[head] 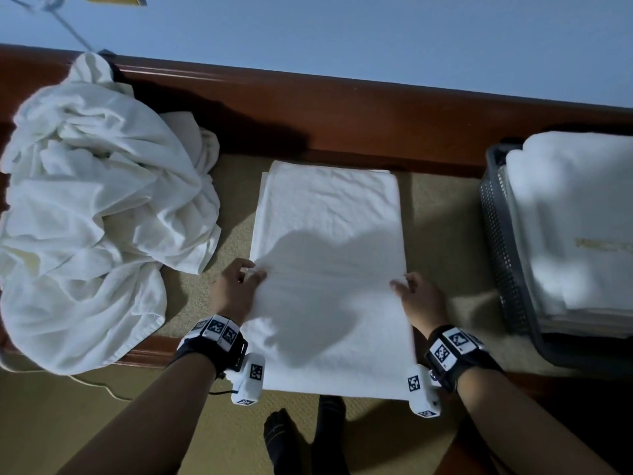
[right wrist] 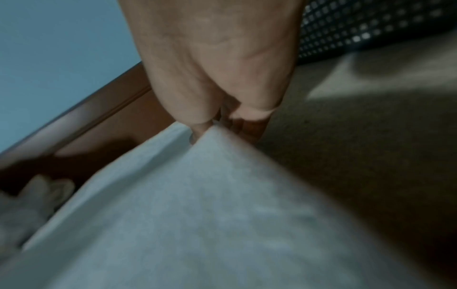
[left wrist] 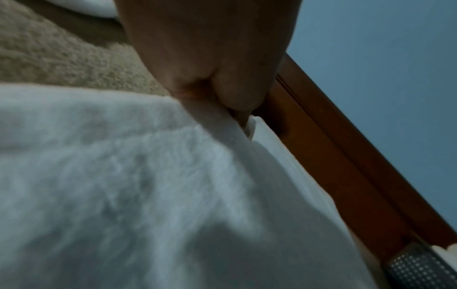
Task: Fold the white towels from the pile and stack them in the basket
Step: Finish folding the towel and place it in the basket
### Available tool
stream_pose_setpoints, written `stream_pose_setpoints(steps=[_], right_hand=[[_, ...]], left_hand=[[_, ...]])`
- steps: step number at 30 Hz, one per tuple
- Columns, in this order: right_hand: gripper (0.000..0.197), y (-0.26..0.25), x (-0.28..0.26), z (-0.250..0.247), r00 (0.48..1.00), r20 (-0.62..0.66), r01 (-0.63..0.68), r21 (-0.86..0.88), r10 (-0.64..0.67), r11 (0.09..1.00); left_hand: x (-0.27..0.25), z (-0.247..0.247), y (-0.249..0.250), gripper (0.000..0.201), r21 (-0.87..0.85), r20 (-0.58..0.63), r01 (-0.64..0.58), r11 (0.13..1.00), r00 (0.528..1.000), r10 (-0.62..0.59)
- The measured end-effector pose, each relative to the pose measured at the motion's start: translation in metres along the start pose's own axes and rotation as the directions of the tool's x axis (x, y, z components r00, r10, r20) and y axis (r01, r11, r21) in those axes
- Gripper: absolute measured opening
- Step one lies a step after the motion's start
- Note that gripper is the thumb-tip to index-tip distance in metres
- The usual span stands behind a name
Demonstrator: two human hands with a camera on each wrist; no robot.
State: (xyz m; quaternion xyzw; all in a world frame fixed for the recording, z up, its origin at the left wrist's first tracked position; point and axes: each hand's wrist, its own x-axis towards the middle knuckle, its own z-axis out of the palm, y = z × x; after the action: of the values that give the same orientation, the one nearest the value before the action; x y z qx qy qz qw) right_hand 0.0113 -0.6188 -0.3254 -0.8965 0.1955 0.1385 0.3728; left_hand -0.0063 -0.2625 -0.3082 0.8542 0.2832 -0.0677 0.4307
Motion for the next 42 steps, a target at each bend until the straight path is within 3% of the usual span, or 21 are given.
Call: stream_pose_setpoints(steps=[4, 8, 10, 12, 13, 14, 16, 17, 20, 24, 28, 30, 33, 35, 37, 40, 42], right_hand=[[0.022, -0.005, 0.000, 0.001, 0.998, -0.026, 0.054, -0.052, -0.056, 0.997], [0.039, -0.011, -0.016, -0.007, 0.972, -0.016, 0.224, -0.238, -0.234, 0.945], [0.057, -0.014, -0.045, 0.004, 0.914, 0.055, 0.401, -0.276, -0.403, 0.873], [0.063, -0.012, -0.082, 0.033, 0.797, 0.138, 0.591, -0.381, -0.588, 0.711], [0.066, -0.007, -0.099, 0.051, 0.755, 0.229, 0.647, -0.413, -0.614, 0.641], [0.068, -0.002, -0.109, 0.065, 0.746, 0.317, 0.663, -0.434, -0.586, 0.610], [0.070, 0.005, -0.108, 0.077, 0.760, 0.399, 0.650, -0.488, -0.513, 0.583], [0.072, 0.007, -0.099, 0.077, 0.777, 0.401, 0.630, -0.520, -0.485, 0.577], [0.076, 0.013, -0.068, 0.059, 0.833, 0.327, 0.548, -0.600, -0.447, 0.583], [0.077, 0.027, -0.042, 0.035, 0.934, 0.241, 0.355, -0.583, -0.263, 0.731], [0.084, 0.042, -0.058, 0.017, 0.949, 0.226, 0.313, -0.578, -0.221, 0.754], [0.086, 0.046, -0.087, 0.011, 0.936, 0.233, 0.350, -0.562, -0.262, 0.749], [0.094, 0.053, -0.139, 0.013, 0.838, 0.375, 0.541, -0.480, -0.396, 0.691], [0.110, 0.059, -0.157, 0.021, 0.784, 0.457, 0.614, -0.473, -0.420, 0.632], [0.121, 0.066, -0.154, 0.029, 0.793, 0.417, 0.609, -0.507, -0.445, 0.610], [0.125, 0.072, -0.142, 0.030, 0.810, 0.325, 0.583, -0.527, -0.488, 0.618], [0.119, 0.077, -0.143, 0.030, 0.795, 0.315, 0.600, -0.535, -0.518, 0.595]], left_hand=[[0.000, 0.006, 0.005, 0.032, 0.095, -0.006, -0.045, 0.994, 0.999, 0.046], [-0.018, 0.001, 0.006, 0.063, 0.252, 0.046, -0.183, 0.950, 0.983, 0.177], [-0.044, 0.004, 0.006, 0.066, 0.396, 0.146, -0.385, 0.834, 0.923, 0.357], [-0.075, 0.019, -0.005, 0.065, 0.380, 0.332, -0.557, 0.738, 0.827, 0.453], [-0.088, 0.028, -0.015, 0.064, 0.359, 0.423, -0.606, 0.710, 0.784, 0.455], [-0.095, 0.037, -0.027, 0.064, 0.359, 0.488, -0.651, 0.669, 0.742, 0.460], [-0.090, 0.050, -0.045, 0.063, 0.393, 0.543, -0.713, 0.581, 0.689, 0.479], [-0.081, 0.052, -0.048, 0.064, 0.418, 0.543, -0.721, 0.552, 0.686, 0.484], [-0.042, 0.047, -0.047, 0.067, 0.500, 0.495, -0.676, 0.542, 0.736, 0.461], [-0.011, 0.030, -0.043, 0.070, 0.564, 0.464, -0.594, 0.574, 0.803, 0.375], [-0.026, 0.006, -0.040, 0.082, 0.559, 0.453, -0.536, 0.632, 0.836, 0.309], [-0.055, -0.008, -0.048, 0.080, 0.501, 0.485, -0.592, 0.632, 0.796, 0.361], [-0.109, -0.017, -0.079, 0.080, 0.392, 0.595, -0.772, 0.500, 0.627, 0.503], [-0.132, -0.016, -0.102, 0.100, 0.369, 0.659, -0.844, 0.388, 0.532, 0.531], [-0.128, -0.017, -0.114, 0.118, 0.421, 0.666, -0.836, 0.351, 0.548, 0.506], [-0.098, -0.019, -0.113, 0.120, 0.468, 0.588, -0.787, 0.402, 0.617, 0.523], [-0.085, -0.022, -0.110, 0.117, 0.457, 0.605, -0.800, 0.389, 0.600, 0.524]])
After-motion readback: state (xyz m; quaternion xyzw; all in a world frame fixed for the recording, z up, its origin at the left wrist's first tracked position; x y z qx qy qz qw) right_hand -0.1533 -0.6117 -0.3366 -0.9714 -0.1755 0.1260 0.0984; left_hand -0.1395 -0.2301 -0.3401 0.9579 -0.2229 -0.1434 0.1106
